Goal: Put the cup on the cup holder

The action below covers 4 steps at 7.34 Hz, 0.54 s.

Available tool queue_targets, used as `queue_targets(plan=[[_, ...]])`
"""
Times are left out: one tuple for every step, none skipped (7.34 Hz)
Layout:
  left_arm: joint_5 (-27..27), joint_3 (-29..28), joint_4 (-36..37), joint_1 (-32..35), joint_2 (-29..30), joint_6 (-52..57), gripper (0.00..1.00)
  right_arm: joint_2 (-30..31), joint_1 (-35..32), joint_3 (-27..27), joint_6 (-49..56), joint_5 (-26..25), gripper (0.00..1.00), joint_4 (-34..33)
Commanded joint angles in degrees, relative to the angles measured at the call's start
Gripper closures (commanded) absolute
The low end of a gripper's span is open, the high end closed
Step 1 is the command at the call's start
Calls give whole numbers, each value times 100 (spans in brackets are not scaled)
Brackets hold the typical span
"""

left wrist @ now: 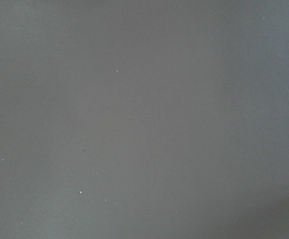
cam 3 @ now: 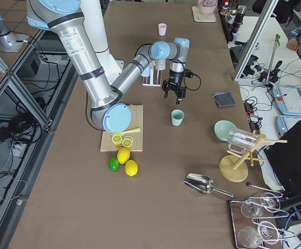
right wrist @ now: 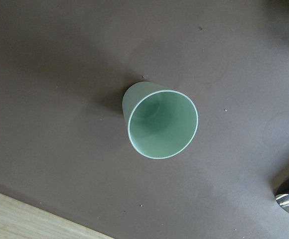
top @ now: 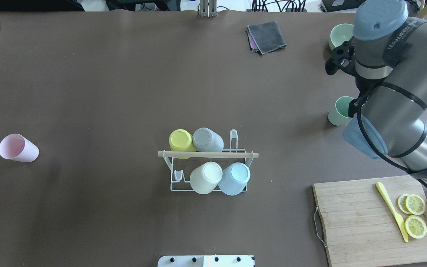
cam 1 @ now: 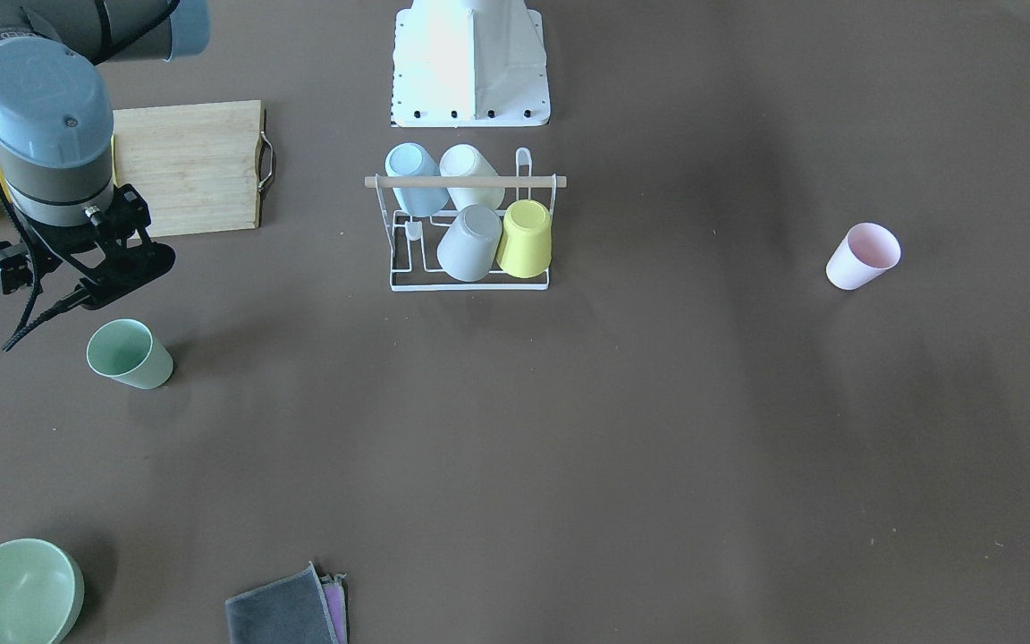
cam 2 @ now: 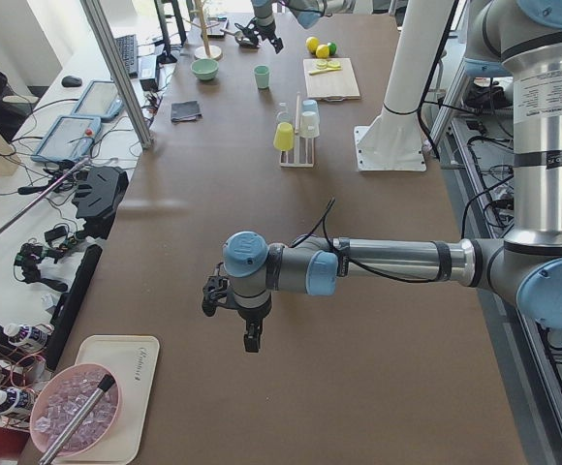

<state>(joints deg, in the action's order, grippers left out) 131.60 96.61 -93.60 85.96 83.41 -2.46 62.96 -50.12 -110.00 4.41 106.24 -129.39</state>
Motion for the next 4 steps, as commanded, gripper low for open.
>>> queue_targets(plan=[[-2, -11, 0, 0, 9, 0, 2, -38, 80, -3, -1, -7, 0, -16], [-3, -19, 9, -9, 18, 0, 2, -325, 238, 127, -36, -199, 0, -260], [-3, -28, 26, -9, 105, 0, 2, -511, 413, 224, -19, -444, 0, -436], [-3, -37, 61, -26, 219, -9, 2, -696, 528, 521, -1, -516, 0, -508]])
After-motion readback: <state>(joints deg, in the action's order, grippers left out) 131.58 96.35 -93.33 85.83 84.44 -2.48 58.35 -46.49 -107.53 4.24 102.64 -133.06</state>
